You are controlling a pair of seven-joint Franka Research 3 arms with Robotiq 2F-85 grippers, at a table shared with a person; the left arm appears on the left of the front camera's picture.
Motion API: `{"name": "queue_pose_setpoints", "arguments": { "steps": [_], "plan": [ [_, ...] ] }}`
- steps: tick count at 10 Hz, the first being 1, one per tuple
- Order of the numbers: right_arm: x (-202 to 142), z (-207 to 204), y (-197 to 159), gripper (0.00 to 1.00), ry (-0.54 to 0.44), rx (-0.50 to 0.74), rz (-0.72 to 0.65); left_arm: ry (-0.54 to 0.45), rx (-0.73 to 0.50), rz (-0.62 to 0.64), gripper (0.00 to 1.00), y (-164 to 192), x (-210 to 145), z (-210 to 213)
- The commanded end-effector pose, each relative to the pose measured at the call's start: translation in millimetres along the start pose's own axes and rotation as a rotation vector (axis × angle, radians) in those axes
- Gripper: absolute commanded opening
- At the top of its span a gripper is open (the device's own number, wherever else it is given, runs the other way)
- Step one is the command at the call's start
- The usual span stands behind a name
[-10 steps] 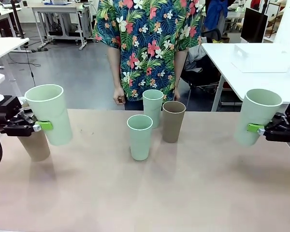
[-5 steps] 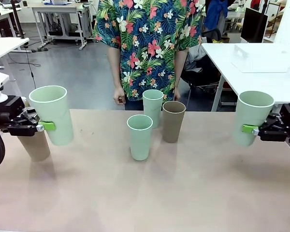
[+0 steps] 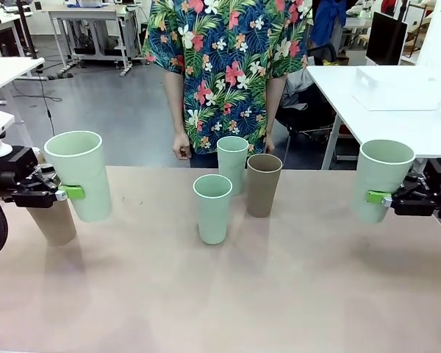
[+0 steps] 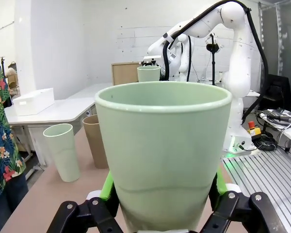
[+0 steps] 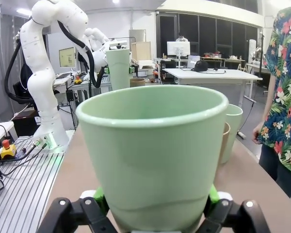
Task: Stack the cups and store them in the basket.
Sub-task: Pick up two Reusable plastic cups , one in each hand, then place the stack of Reusable plastic cups into the Pantry Basket.
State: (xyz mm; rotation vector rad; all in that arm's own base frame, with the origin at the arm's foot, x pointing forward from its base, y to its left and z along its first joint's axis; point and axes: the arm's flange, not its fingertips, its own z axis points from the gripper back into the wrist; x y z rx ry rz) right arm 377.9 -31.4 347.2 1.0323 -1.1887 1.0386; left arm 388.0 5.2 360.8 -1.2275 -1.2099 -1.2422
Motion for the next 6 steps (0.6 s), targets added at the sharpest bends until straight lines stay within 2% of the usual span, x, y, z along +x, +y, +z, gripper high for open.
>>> {"name": "queue_pose_setpoints", "arguments": {
  "steps": [1, 6],
  "plan": [
    [2.2, 0.6, 0.5, 0.85, -0.004, -0.001, 0.006, -0.003, -0.003, -0.006, 0.87, -0.6, 1.7, -1.2],
    [2.2, 0.6, 0.5, 0.85, -0.004, -0.001, 0.006, -0.003, -0.003, -0.006, 0.87, -0.6, 1.7, -1.2]
  ]
}}
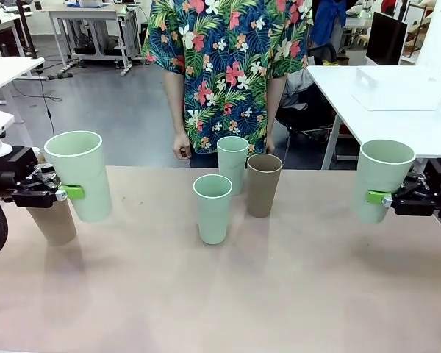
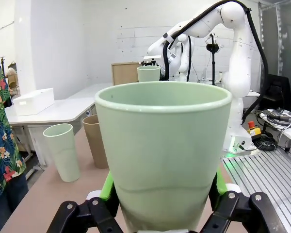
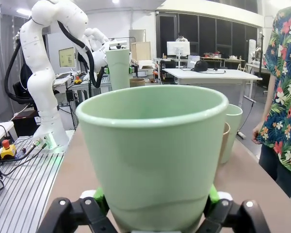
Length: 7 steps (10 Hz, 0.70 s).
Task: Stack the cups and store them in the basket.
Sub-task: Place the stack of Reusable plastic cups into the Pantry Basket.
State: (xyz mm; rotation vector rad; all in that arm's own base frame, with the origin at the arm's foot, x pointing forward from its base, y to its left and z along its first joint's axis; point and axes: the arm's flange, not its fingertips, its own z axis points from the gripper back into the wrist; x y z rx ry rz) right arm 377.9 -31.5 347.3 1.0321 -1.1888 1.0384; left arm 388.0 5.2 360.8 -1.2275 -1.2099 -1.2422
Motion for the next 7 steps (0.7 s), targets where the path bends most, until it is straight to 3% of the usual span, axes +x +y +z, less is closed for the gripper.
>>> {"name": "queue_pose_setpoints", "arguments": {
  "steps": [1, 7],
  "plan": [
    [2.2, 0.6, 0.5, 0.85, -0.004, -0.001, 0.006, -0.003, -0.003, -0.006, 0.87, -0.6, 1.7, -1.2],
    [2.2, 0.6, 0.5, 0.85, -0.004, -0.001, 0.006, -0.003, -0.003, -0.006, 0.87, -0.6, 1.7, -1.2]
  ]
}}
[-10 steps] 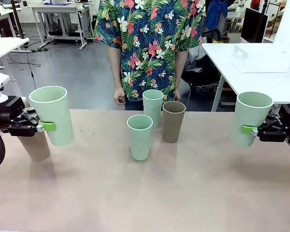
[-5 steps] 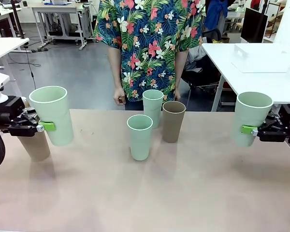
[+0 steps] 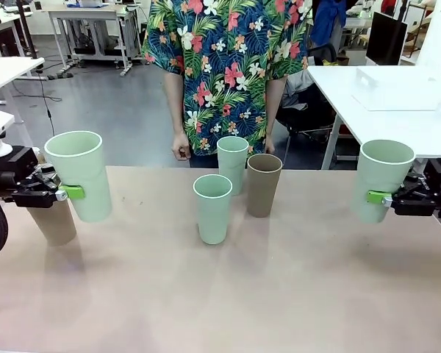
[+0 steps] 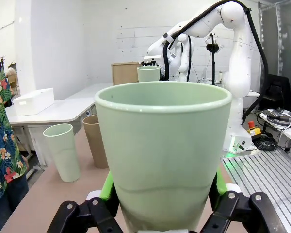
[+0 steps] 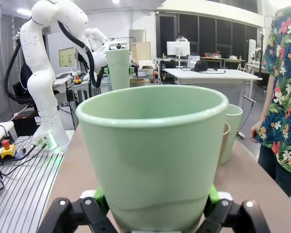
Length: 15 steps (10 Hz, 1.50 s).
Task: Stack the cups and store them in the basket.
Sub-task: Place the stack of Reusable plastic cups into the Pantry Basket.
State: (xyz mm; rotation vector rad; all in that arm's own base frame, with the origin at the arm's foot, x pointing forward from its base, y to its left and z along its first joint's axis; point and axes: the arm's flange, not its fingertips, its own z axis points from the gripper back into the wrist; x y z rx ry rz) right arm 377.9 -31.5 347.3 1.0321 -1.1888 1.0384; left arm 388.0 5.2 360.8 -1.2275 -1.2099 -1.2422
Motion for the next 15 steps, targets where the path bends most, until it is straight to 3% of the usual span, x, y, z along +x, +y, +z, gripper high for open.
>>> {"name": "queue_pose_setpoints", "arguments": {
  "steps": [1, 15],
  "plan": [
    [2.2, 0.6, 0.5, 0.85, -0.004, -0.001, 0.006, -0.003, -0.003, -0.006, 0.87, -0.6, 1.7, -1.2],
    [2.2, 0.6, 0.5, 0.85, -0.004, -0.001, 0.006, -0.003, -0.003, -0.006, 0.87, -0.6, 1.7, -1.2]
  ]
}}
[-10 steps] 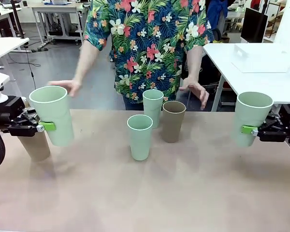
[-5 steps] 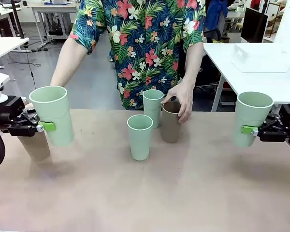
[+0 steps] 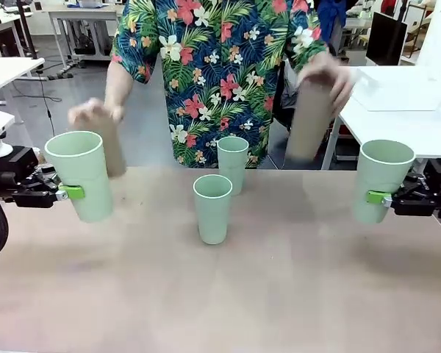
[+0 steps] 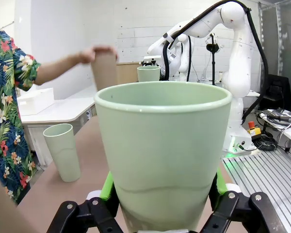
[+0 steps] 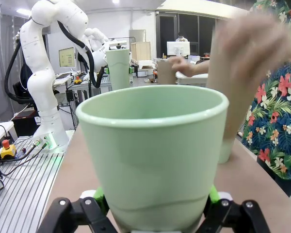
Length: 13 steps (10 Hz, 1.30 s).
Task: Stack the cups and store them in the basket.
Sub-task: Place the stack of Reusable plastic cups into the Pantry Basket.
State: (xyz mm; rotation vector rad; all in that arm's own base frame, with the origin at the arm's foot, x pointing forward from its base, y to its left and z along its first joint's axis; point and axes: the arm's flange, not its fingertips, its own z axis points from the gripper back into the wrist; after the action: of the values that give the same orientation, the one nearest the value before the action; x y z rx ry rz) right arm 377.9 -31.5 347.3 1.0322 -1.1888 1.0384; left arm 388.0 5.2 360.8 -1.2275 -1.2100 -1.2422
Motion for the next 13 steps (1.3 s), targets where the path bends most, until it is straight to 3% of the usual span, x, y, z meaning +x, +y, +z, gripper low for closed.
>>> {"name": "queue_pose_setpoints", "arguments": {
  "steps": [1, 13],
  "plan": [
    [2.2, 0.6, 0.5, 0.85, -0.004, -0.001, 0.006, -0.003, -0.003, -0.006, 0.87, -0.6, 1.7, -1.2],
    [2.2, 0.6, 0.5, 0.85, -0.004, -0.001, 0.006, -0.003, -0.003, -0.006, 0.87, -0.6, 1.7, -1.2]
  ]
}}
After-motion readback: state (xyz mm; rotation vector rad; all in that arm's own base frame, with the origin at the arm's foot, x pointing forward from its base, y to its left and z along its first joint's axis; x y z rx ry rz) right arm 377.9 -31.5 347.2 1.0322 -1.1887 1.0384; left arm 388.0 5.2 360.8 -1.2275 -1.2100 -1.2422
